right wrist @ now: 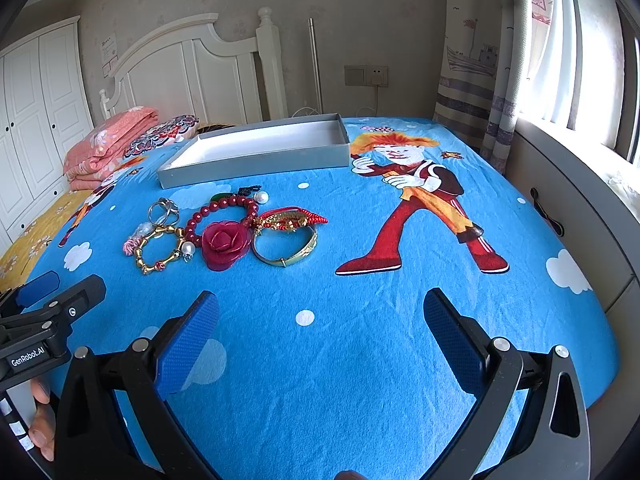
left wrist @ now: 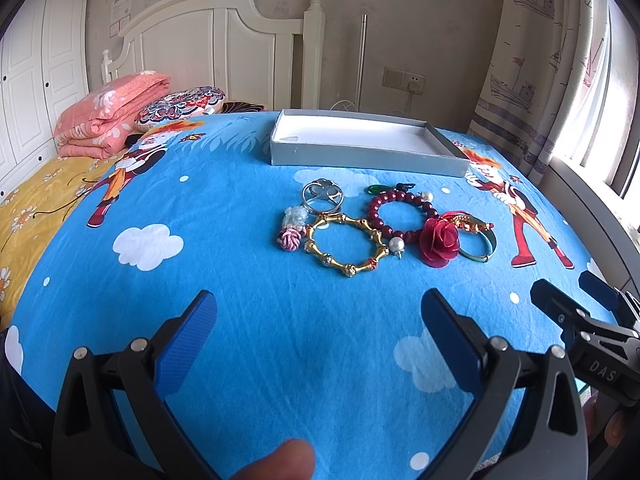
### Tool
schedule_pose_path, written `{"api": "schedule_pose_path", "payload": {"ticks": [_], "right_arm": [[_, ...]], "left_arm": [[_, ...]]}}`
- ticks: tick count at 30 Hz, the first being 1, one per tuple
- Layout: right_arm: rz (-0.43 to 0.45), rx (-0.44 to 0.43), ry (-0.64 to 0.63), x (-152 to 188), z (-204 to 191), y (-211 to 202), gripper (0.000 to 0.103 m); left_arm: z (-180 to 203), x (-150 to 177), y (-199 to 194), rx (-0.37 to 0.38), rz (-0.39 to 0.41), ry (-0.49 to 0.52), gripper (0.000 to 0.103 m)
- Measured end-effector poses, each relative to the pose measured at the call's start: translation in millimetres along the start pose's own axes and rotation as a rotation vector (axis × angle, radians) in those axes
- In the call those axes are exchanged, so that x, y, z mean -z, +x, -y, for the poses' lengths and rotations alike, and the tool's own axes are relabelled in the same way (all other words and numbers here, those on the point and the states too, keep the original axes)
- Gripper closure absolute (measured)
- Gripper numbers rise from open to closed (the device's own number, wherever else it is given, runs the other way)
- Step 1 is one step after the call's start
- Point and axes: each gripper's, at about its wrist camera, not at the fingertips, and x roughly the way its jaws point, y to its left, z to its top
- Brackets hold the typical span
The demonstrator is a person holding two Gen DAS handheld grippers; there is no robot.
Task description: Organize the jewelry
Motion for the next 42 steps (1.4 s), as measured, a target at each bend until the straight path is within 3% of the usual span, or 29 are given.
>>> {"api": "schedule_pose_path", "payload": {"ticks": [7, 14, 22, 27, 31, 36, 42], "right_arm": [[0.008, -0.004, 0.002, -1, 0, 0, 0.007], [0.021, -0.032, 0.008, -14, 6, 5, 0.007], [-0.004, -0.083, -0.025, -36, 3, 24, 0.007], [-0.018, -0.097, -0.042, -49, -1, 37, 0.007], [-0.036, -0.101, -0.042, -53, -2, 49, 0.007], [-0.053, -0.096, -0.057, -52, -4, 57, 0.007], [-0.081, -0.098, -0.048, -53, 0, 70, 0.007]], "left_arm": [[-1, -1, -1, 0.013, 0.01, -0.005, 0.004], [-5, -14, -4, 0.093, 0.103, 0.05, 0.004], [-15, -33, 19, 0.126, 0.037, 0.122, 0.004], [-31, -48, 37, 0.167, 0.007, 0.105, 0.004], [-31, -56, 53, 0.187, -0.013, 0.117, 0.014], [-25, -66, 79, 0.212, -0.06, 0.141, 0.034], [-13, -72, 105, 0.226, -0.113, 0.179, 0.04]]}}
